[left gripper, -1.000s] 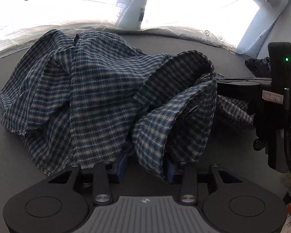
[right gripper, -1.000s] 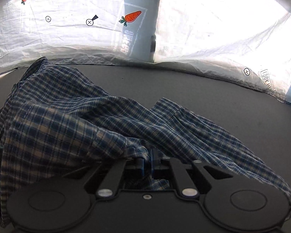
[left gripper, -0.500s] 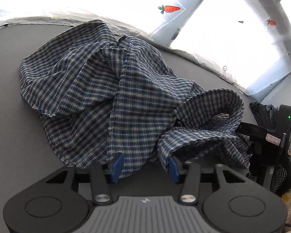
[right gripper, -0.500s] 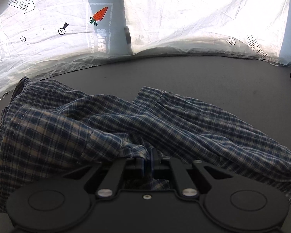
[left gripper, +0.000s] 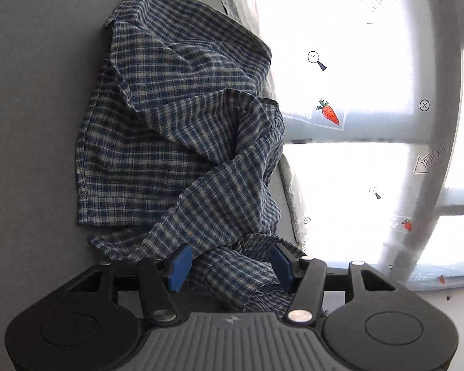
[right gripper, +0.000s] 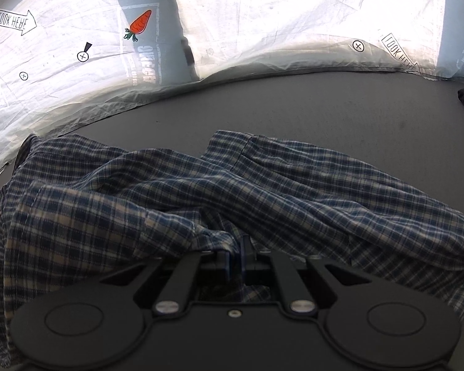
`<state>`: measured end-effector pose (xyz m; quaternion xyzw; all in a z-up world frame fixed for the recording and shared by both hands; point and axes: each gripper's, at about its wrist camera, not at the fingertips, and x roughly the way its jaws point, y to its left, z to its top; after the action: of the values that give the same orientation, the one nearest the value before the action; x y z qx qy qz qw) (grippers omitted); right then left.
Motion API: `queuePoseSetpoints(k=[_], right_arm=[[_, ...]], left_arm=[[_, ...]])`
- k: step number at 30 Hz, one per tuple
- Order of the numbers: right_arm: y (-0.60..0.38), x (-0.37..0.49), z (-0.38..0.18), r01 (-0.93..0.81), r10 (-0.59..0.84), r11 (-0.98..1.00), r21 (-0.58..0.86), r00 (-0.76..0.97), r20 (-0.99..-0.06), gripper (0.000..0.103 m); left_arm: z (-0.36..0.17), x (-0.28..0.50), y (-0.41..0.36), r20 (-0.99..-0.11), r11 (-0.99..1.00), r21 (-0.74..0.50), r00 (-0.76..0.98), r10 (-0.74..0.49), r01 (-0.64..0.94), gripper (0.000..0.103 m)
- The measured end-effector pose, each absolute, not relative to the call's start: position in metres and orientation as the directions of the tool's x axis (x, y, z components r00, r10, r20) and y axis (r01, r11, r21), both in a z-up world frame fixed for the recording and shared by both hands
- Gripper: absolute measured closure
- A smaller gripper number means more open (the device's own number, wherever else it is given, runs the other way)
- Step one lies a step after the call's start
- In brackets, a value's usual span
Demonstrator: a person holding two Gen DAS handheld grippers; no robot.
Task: Fold clothes
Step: 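Lift the shirt with both tools and shake it out in the air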
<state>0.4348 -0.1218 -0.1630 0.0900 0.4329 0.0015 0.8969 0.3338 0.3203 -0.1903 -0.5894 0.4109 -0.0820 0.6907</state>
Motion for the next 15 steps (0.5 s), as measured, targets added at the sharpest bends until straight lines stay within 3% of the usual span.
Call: queuePoseSetpoints(k=[9,11,15], right_arm=[[-0.128,0.43,-0.165,0.099,0.101,0.973,0.207,0.625,-0.774,0.096],[-0.13,0.428,-0.165,0.104,0.104,0.971,0.214,0.626,-0.773,0.096],[-0.133,0.425,-0.167,0.114,0.109,0.967,0.228,0.625,-0.773,0.096]], left_arm=[[-0.25,0.354,0.27,-0.406,0.077,-0.845,0.542,-0.736,-0.529,0.032],[-0.258,0.36,0.26,-0.384,0.039,-0.838,0.539,-0.75,-0.544,0.025],[-0.273,0.369,0.249,-0.382,-0.024,-0.81,0.559,-0.736,-0.586,0.022]])
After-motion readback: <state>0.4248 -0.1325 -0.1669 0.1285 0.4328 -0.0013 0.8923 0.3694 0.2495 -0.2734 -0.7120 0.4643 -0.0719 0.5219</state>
